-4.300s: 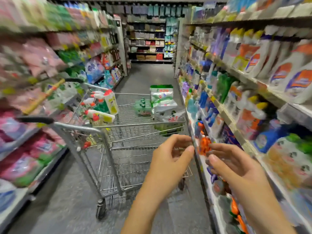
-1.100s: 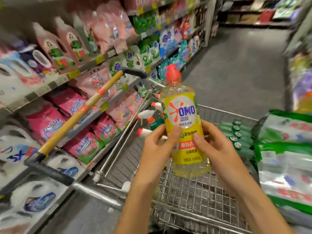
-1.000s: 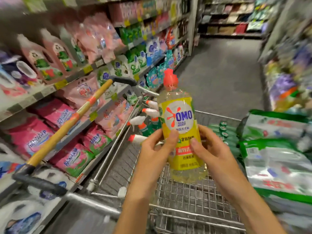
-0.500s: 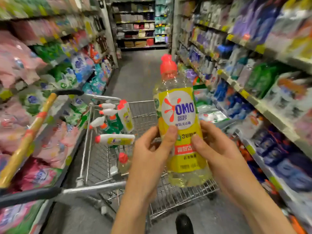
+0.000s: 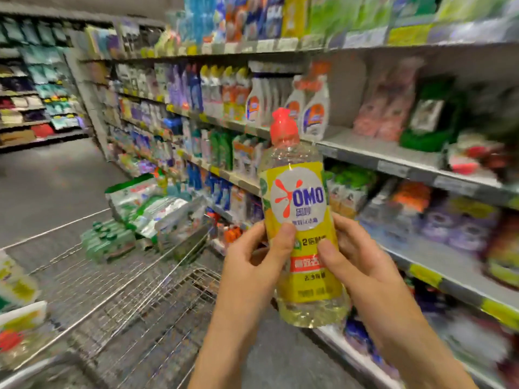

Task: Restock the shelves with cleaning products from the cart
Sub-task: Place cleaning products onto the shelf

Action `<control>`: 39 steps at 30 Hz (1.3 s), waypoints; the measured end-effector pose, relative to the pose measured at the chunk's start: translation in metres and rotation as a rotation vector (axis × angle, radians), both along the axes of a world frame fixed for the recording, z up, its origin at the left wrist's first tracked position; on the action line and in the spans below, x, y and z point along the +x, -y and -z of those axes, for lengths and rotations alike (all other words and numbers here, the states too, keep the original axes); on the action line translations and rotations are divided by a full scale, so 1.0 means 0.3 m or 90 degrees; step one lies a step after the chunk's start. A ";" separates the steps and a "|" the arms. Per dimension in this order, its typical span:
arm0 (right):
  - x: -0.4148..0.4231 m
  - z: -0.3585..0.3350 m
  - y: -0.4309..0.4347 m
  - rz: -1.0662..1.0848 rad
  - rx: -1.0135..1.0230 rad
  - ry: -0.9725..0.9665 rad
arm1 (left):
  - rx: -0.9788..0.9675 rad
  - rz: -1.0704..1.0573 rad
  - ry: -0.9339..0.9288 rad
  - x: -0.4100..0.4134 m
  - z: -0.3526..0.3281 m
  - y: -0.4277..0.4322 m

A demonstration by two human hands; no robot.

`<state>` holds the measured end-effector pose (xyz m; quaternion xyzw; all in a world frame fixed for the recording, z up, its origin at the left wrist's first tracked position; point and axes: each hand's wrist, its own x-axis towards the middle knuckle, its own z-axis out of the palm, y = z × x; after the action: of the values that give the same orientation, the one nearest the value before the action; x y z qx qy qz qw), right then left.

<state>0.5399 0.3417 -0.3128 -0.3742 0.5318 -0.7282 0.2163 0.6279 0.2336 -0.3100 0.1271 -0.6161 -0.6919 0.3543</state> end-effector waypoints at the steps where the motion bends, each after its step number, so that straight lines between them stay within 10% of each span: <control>1: -0.012 -0.001 -0.087 0.028 -0.004 0.003 | 0.002 0.027 0.001 -0.029 -0.003 -0.075; 16: -0.102 -0.009 -1.220 0.349 0.025 0.066 | -0.020 0.369 0.061 -0.349 -0.033 -1.095; 39: -1.169 0.015 -1.616 0.492 0.016 0.100 | -0.155 0.471 0.048 -1.519 -0.015 -1.496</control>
<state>0.1892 0.8265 -0.3174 -0.0872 0.6242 -0.7758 -0.0291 0.1722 0.6823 -0.3055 -0.1217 -0.7104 -0.6896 0.0705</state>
